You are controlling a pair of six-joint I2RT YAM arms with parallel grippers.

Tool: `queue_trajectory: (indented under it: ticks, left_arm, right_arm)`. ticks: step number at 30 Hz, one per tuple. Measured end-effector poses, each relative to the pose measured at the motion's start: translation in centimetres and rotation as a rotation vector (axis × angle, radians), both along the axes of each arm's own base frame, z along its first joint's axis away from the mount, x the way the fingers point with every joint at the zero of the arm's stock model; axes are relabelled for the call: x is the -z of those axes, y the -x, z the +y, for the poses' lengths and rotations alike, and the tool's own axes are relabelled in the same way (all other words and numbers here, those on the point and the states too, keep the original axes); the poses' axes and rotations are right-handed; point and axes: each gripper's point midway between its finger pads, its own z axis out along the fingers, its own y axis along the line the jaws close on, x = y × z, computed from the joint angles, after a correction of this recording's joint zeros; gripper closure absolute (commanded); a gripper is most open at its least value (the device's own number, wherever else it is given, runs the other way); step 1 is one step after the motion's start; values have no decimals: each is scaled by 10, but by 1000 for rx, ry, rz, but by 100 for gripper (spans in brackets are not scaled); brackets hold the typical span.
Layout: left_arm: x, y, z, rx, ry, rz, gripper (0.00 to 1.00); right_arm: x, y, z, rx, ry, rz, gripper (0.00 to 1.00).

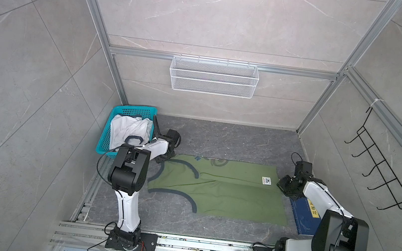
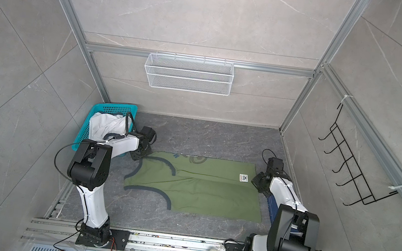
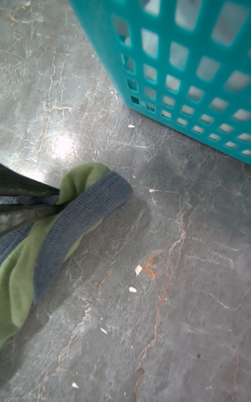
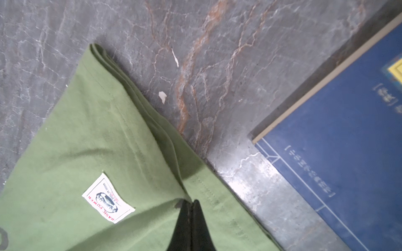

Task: Fold and stack tank tops
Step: Smooth out the tank top at the center of the table.

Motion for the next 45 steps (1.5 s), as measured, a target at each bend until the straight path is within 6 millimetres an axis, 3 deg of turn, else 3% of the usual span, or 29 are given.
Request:
queue_trajectory:
  ticks: [11,15,19,27,31,34,39,43,45]
  left_arm:
    - [0,0,-1,5,3,2,88]
    - [0,0,-2,14,6,5,81]
    - [-2,-3,-7,38,25,6,72]
    - [-18,-6,-22,111,52,-11,44]
    - [-36,-2,-37,169,52,-34,39]
    - [-54,3,-61,248,54,-66,37]
    - [-85,27,-146,471,114,-143,37]
    - [-86,57,-218,645,211,-149,37]
    - [-79,67,-243,700,245,-130,38]
  right_arm:
    - [10,5,-4,23,11,44,100]
    - [26,9,-3,30,-3,98,85]
    - [34,14,-4,40,0,135,78]
    - [-17,-10,-16,44,77,-8,59]
    - [-31,-17,-6,-5,93,-45,53]
    - [-30,-22,3,-39,76,-50,53]
    - [-17,-38,30,-123,-49,-70,49]
    - [-15,-56,63,-227,-107,-93,48]
    - [-13,-68,73,-254,-133,-105,48]
